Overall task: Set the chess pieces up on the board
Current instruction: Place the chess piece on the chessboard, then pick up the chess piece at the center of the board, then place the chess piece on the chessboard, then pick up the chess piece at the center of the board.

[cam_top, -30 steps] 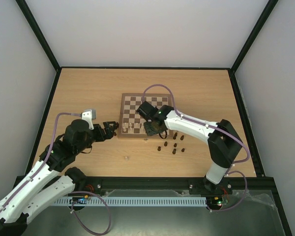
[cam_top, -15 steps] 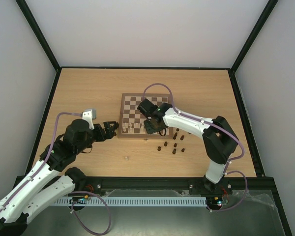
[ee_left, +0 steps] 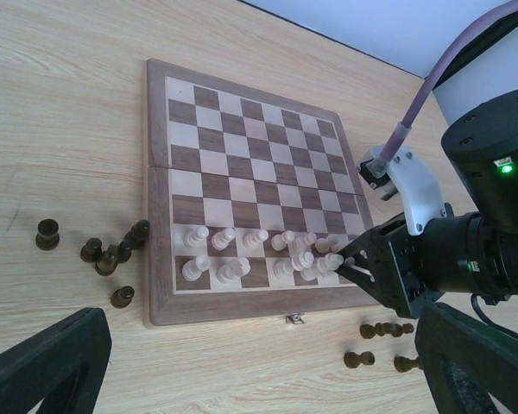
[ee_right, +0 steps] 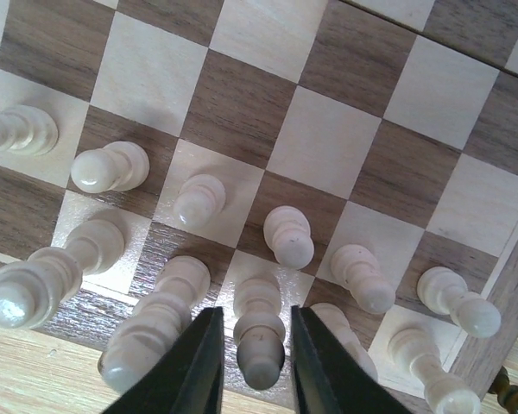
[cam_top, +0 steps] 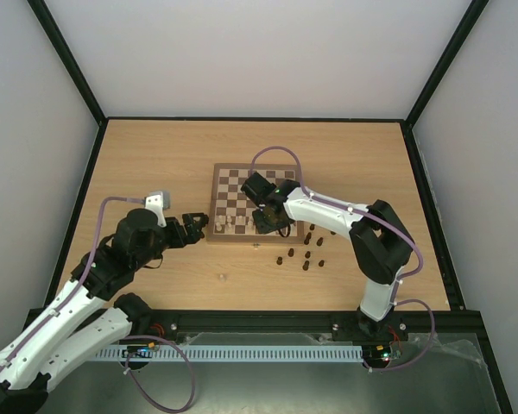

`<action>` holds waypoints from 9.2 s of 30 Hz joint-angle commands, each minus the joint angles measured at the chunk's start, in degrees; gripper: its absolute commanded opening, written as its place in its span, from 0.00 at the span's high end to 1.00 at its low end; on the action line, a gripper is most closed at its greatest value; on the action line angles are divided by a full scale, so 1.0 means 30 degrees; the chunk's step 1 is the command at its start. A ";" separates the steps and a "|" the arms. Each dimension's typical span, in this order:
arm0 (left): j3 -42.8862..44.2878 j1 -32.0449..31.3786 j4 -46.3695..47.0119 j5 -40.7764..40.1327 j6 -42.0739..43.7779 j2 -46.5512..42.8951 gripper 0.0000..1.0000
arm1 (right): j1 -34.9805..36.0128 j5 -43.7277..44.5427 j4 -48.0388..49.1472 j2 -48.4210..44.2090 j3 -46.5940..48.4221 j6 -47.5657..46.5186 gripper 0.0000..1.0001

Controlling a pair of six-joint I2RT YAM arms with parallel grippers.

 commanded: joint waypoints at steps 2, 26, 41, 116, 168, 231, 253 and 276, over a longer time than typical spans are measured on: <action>-0.0288 0.0071 0.0483 0.0031 0.0160 0.0153 0.00 | -0.0112 -0.0157 -0.0760 -0.0436 0.0593 -0.0159 0.73; 0.3171 0.0071 -0.1755 -0.2466 0.0146 -0.1805 0.00 | 0.5674 -0.1942 -0.0575 -0.4794 -0.0729 0.0748 0.64; 0.3722 0.0070 -0.3408 -0.3035 -0.0378 -0.4064 0.01 | 0.8265 -0.2262 0.0082 0.1182 0.2079 0.1017 0.65; 0.2053 0.0067 -0.1705 -0.2167 0.0098 -0.2844 0.00 | 0.2392 -0.0770 -0.1117 0.3866 0.5585 -0.1209 0.89; 0.2082 0.0067 -0.0324 -0.1681 0.0146 -0.1218 0.00 | 0.2134 -0.0076 -0.1833 -0.1451 0.5207 -0.1027 0.62; -0.1021 0.0070 0.2158 0.1527 0.0178 -0.0072 0.01 | 0.2213 0.1812 -0.1712 -1.2049 -1.0254 0.7932 0.51; -0.1374 0.0067 0.3248 0.2198 -0.0114 0.0979 0.00 | 0.2920 0.1632 -0.2143 -1.2393 -1.1165 0.8699 0.57; -0.1244 0.0070 0.2973 0.2056 0.0152 0.0992 0.01 | 0.3003 0.1848 -0.1162 -0.9384 -1.0774 0.8173 0.70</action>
